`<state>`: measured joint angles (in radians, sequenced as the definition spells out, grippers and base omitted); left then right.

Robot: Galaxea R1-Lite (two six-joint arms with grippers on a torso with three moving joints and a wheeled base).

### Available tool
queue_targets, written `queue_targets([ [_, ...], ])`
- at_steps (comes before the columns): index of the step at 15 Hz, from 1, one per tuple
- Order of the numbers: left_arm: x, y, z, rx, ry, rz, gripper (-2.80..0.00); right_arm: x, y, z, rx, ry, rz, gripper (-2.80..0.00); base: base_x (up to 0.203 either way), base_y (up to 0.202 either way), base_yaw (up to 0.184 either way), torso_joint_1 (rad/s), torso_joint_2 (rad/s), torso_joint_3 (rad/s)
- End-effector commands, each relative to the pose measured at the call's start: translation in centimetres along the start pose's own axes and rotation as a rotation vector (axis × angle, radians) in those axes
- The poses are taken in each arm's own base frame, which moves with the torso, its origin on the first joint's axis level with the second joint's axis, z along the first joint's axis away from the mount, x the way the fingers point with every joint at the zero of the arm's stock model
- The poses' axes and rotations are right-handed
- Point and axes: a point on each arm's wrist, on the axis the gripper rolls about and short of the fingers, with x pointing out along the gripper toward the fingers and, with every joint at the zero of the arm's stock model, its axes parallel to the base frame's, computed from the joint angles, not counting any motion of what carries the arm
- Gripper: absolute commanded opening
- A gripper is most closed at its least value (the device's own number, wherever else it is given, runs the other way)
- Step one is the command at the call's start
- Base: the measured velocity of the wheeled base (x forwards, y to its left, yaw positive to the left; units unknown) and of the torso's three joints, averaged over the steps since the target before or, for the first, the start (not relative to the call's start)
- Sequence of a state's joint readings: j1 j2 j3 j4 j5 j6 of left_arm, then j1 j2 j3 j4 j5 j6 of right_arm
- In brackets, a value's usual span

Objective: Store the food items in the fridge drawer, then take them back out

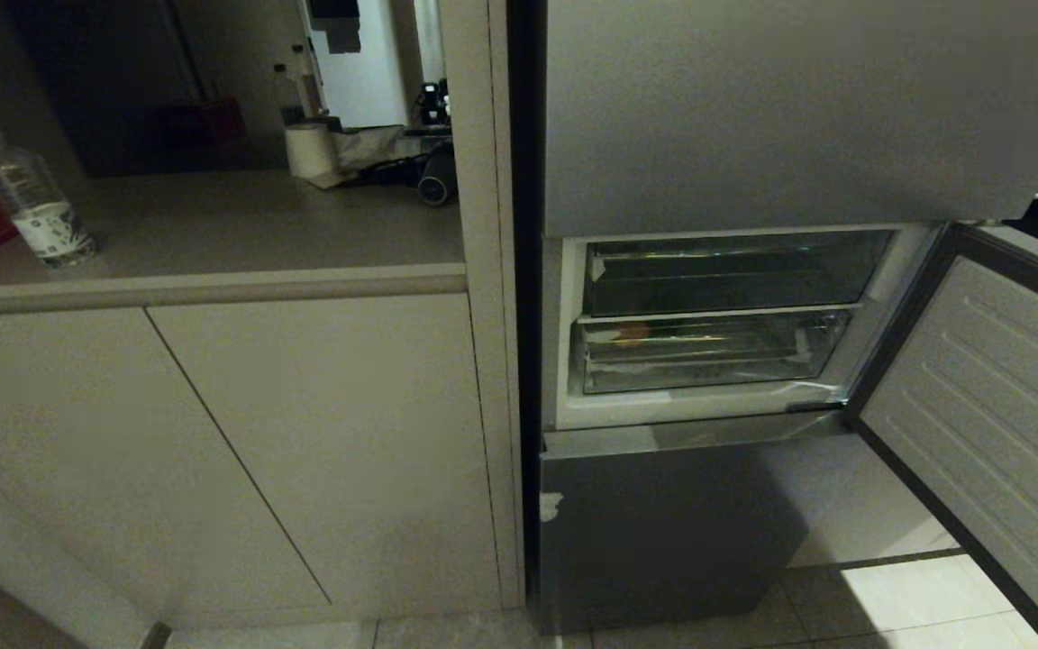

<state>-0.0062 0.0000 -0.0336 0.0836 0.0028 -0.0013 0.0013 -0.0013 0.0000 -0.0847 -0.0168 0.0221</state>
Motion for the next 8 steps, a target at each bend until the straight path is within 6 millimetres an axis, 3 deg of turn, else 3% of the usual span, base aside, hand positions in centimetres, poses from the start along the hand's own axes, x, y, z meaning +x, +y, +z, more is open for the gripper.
queue_targets([
  [1,0.01,0.0,0.0,0.0,0.002,0.0,-2.8,0.17,-0.02,-0.86,0.0,0.029,0.0,-2.8,0.0,0.0,0.0,0.0,0.0,0.0],
  [8,0.01,0.0,0.0,0.0,0.002,0.0,-2.8,0.17,-0.02,-0.86,0.0,0.029,0.0,-2.8,0.0,0.0,0.0,0.0,0.0,0.0],
])
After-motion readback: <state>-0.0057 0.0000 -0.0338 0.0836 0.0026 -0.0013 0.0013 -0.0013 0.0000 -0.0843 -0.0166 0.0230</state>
